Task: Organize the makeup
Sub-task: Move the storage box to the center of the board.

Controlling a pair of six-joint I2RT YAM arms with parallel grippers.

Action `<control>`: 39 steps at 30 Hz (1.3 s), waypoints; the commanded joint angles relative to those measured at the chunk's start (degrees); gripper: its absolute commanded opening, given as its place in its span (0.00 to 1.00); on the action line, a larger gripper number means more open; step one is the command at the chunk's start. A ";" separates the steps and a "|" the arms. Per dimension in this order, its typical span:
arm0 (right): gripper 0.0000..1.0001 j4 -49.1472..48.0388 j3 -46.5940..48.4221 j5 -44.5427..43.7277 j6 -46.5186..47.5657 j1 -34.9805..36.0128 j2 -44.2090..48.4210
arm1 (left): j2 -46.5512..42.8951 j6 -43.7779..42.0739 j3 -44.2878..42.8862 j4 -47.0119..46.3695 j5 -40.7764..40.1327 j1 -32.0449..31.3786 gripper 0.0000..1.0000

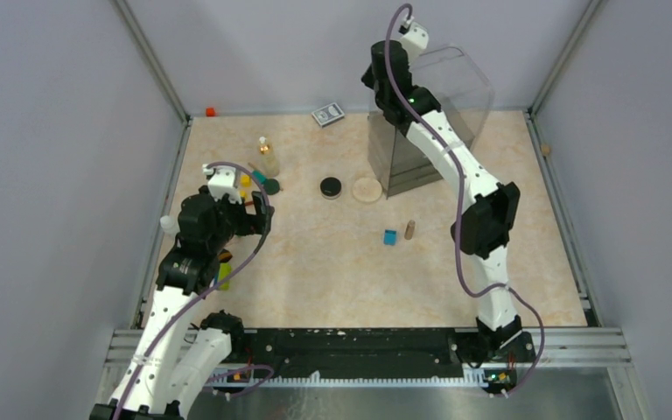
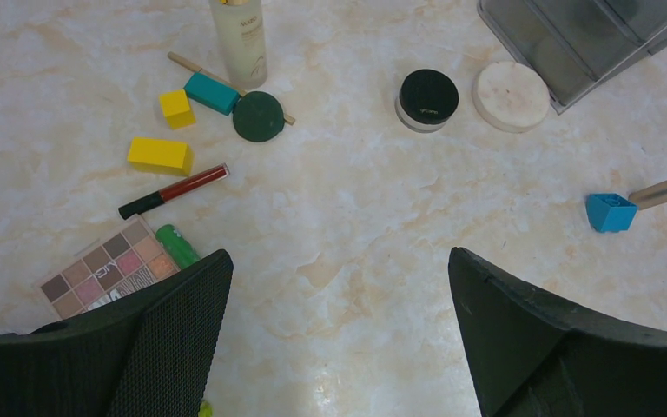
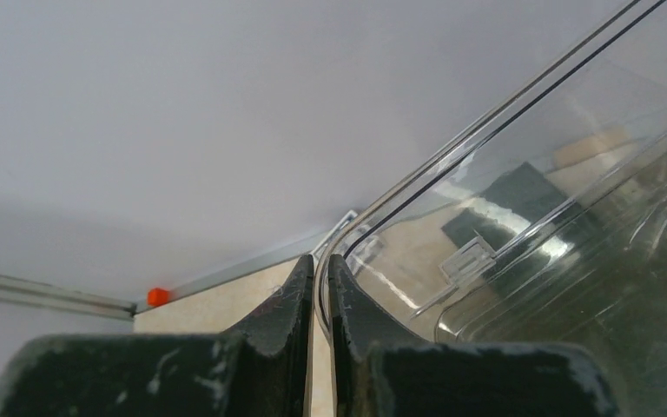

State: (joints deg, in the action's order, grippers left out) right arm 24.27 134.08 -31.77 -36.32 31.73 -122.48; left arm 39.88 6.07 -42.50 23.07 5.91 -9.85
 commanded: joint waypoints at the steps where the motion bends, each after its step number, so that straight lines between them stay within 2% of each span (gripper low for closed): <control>1: 0.00 0.01 3.05 3.74 -2.97 3.60 -4.10 | -0.58 0.13 0.63 -3.20 -0.65 -0.15 0.99; 6: 0.00 -1.67 2.37 3.67 2.30 4.31 -2.91 | 0.13 0.17 0.75 -3.37 -0.39 -0.10 0.99; 7: 0.03 -1.75 2.14 3.83 4.67 4.32 -2.21 | 0.38 0.15 0.75 -3.36 -0.43 -0.09 0.99; 9: 0.11 -1.85 1.03 3.36 9.24 4.32 -0.23 | 0.65 0.14 0.70 -3.45 -0.44 -0.14 0.99; 14: 0.43 -4.09 -6.23 -0.14 19.70 3.43 8.80 | 1.02 0.13 0.70 -3.51 -0.32 -0.10 0.99; 17: 0.52 -4.87 -10.64 1.80 21.68 0.46 15.22 | 1.31 0.14 0.75 -3.56 -0.28 -0.09 0.99; 24: 0.59 -6.55 -23.77 14.22 21.22 -15.21 28.46 | 1.37 0.10 0.72 -3.55 -0.12 -0.13 0.99; 28: 0.62 -0.71 -22.94 26.39 21.63 -24.93 26.95 | 1.47 0.10 0.75 -3.62 0.36 -0.09 0.99; 31: 0.65 2.35 -21.55 35.68 23.68 -29.01 24.10 | 1.66 0.10 0.73 -3.69 0.74 -0.09 0.99; 35: 0.69 0.61 -22.63 46.94 24.31 -33.01 21.49 | 1.62 0.12 0.70 -3.65 1.01 -0.09 0.99; 39: 0.70 -5.67 -25.88 55.54 20.78 -36.62 20.37 | 1.71 0.19 0.81 -3.72 0.99 -0.09 0.99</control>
State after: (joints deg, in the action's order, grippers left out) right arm 23.97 110.10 10.28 -13.67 -1.48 -101.51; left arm 41.56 6.07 -41.87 22.28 6.39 -9.85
